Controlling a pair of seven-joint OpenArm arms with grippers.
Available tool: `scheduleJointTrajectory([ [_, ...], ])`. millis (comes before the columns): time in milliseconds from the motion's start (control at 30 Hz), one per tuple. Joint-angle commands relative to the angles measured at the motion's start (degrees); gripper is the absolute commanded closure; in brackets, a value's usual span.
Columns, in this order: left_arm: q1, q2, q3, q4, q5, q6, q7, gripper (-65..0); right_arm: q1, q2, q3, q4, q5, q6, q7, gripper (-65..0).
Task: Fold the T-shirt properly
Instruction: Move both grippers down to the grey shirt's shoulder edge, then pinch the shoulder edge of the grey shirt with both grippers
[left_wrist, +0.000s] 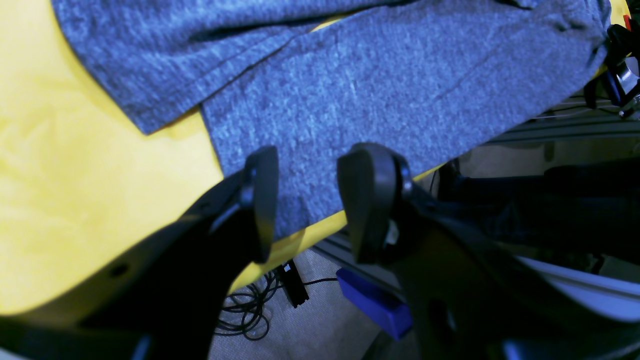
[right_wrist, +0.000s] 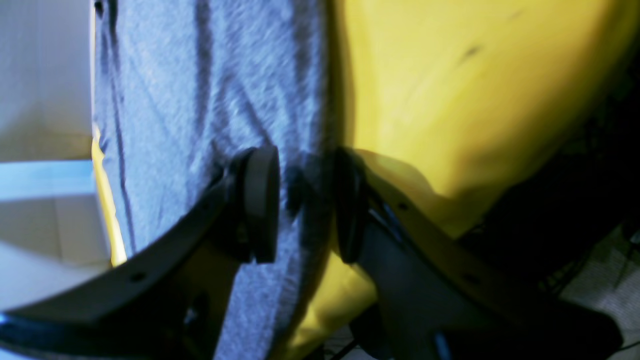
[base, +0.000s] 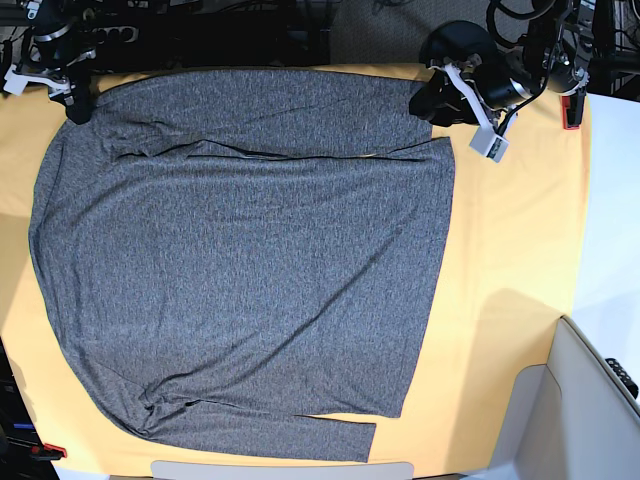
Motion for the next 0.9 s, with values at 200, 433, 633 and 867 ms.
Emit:
scheduleJointTrajectory([
  [200,-0.09,-0.61,-0.71,0.78,-0.81,-0.37,-0.49,-23.6,-0.64,0.23,-4.45,0.64,-1.02,0.34,-0.89,-19.1],
  [433,-0.09,-0.61,-0.53,-0.01,-0.98,-0.37,-0.40,-23.7,-0.46,0.14,-4.54,0.64,-4.53,0.34,-0.89,-11.8],
  [633,-2.64,1.32,-0.71,-4.75,-1.07,-0.37,2.94,-23.8,-0.37,0.32,-4.63,0.64,-4.53,0.34,-1.33,-3.5],
  [867,-8.80,4.75,-0.71,-12.67,-1.07,-0.46,10.33,-23.8,0.24,0.32,-4.63,0.64,-4.62,0.34,-2.65,-3.5],
])
